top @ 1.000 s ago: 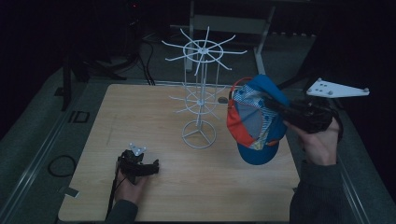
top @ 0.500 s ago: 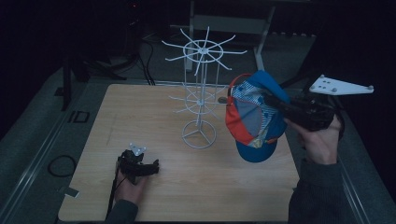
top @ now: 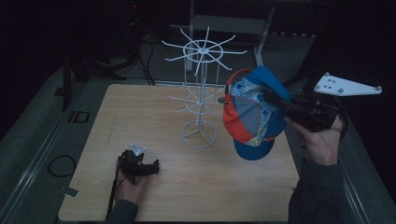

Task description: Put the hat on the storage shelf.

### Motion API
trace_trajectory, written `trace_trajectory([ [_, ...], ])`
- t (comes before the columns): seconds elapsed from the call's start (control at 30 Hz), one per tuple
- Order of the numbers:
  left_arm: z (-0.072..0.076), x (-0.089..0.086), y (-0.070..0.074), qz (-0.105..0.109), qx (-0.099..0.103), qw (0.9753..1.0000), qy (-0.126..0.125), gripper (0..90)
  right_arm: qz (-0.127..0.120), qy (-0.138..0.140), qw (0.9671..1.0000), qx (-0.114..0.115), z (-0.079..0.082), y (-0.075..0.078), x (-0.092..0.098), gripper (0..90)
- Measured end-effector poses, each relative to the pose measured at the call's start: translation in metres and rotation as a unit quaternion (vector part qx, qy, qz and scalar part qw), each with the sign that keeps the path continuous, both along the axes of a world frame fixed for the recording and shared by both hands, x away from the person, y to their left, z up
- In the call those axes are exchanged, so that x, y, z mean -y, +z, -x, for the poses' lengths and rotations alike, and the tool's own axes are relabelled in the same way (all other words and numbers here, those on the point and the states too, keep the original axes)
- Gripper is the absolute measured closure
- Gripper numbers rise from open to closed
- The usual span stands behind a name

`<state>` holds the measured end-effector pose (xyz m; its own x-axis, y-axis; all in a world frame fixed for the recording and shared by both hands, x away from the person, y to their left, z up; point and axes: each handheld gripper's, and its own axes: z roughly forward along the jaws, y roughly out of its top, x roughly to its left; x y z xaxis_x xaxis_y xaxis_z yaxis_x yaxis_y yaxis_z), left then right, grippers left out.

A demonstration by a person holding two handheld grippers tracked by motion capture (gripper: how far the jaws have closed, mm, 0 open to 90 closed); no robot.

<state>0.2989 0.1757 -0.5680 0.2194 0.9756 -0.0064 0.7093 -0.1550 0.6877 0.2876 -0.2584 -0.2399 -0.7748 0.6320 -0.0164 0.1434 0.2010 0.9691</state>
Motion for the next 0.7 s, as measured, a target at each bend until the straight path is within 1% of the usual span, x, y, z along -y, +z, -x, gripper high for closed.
trace_trajectory([
  [0.1,0.000,0.000,0.000,0.001,0.001,1.0000,0.001,2.8,-0.003,0.003,1.0000,0.008,0.001,0.004,-0.003,87.7],
  [0.23,0.000,0.000,0.000,0.001,0.001,1.0000,0.001,2.8,-0.013,0.006,0.9997,0.019,0.003,0.008,-0.005,87.7],
  [0.3,0.000,0.000,0.000,0.001,0.001,1.0000,0.001,2.8,-0.015,0.010,0.9996,0.021,0.003,0.010,-0.006,87.7],
  [0.37,0.000,0.000,0.000,0.002,0.001,1.0000,0.002,2.8,-0.013,0.011,0.9996,0.022,0.003,0.011,-0.010,87.7],
  [0.43,0.000,0.000,0.000,0.002,0.001,1.0000,0.001,2.8,-0.002,0.009,0.9998,0.020,-0.001,0.011,-0.017,87.6],
  [0.57,0.000,0.000,0.000,0.000,0.000,1.0000,0.000,2.8,0.014,0.005,0.9998,0.009,-0.012,0.004,-0.026,87.5],
  [0.7,0.000,0.000,0.000,0.000,0.000,1.0000,-0.001,2.8,0.024,0.004,0.9996,-0.012,-0.024,-0.014,-0.035,86.0],
])
